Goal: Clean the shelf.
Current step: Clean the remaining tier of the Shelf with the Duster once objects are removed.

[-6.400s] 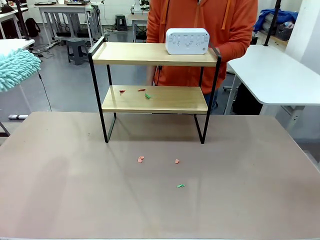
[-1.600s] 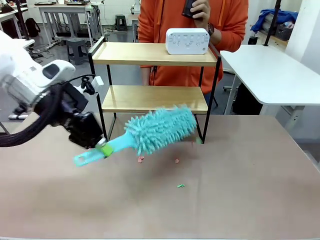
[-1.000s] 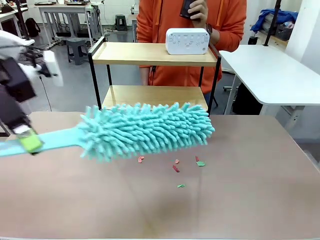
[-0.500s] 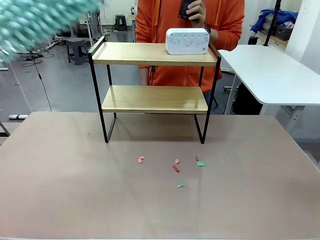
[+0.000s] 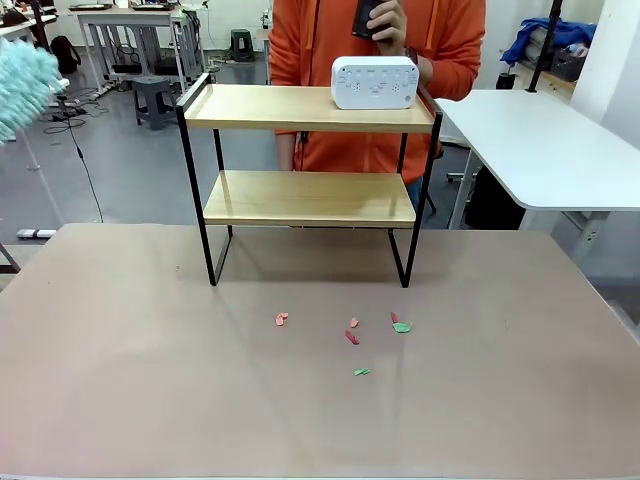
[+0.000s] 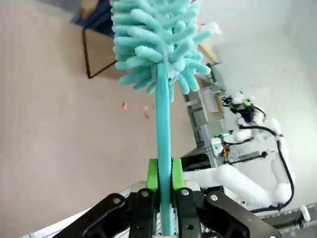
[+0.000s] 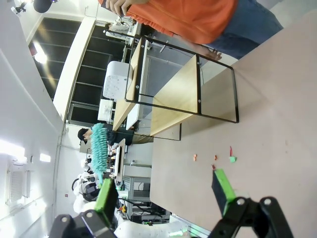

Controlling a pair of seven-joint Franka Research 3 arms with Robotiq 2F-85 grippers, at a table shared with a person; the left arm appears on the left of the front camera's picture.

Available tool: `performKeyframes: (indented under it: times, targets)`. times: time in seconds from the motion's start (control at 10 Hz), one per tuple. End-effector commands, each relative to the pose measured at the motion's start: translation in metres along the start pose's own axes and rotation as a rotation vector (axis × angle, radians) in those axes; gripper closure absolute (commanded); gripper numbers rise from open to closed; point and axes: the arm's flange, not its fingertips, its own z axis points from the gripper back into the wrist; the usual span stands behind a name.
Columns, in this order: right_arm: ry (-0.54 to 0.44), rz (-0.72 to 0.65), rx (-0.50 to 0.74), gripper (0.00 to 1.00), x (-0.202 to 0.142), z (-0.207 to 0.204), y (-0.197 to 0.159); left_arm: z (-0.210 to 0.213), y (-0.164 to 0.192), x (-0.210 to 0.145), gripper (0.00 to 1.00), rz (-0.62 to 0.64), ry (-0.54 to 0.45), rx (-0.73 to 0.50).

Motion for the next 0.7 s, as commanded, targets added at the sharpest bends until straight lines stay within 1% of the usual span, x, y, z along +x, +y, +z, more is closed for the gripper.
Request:
performKeyframes:
  times: [0.0,0.2,0.3,0.4,0.6]
  targets:
    - [-0.015,0.023,0.023,0.00,0.002,-0.002,0.000,-0.044,0.004,0.023,0.87,0.110,0.051,0.000]
    - [-0.015,0.023,0.023,0.00,0.002,-0.002,0.000,-0.070,0.021,0.031,0.87,0.181,-0.006,0.115]
    - [-0.015,0.023,0.023,0.00,0.002,-0.002,0.000,-0.078,0.024,0.028,0.87,0.203,0.039,0.173]
    - [-0.015,0.023,0.023,0.00,0.002,-0.002,0.000,-0.061,0.021,0.031,0.87,0.141,0.039,0.093]
    - [-0.015,0.023,0.023,0.00,0.002,-0.002,0.000,-0.061,0.021,0.031,0.87,0.141,0.039,0.093]
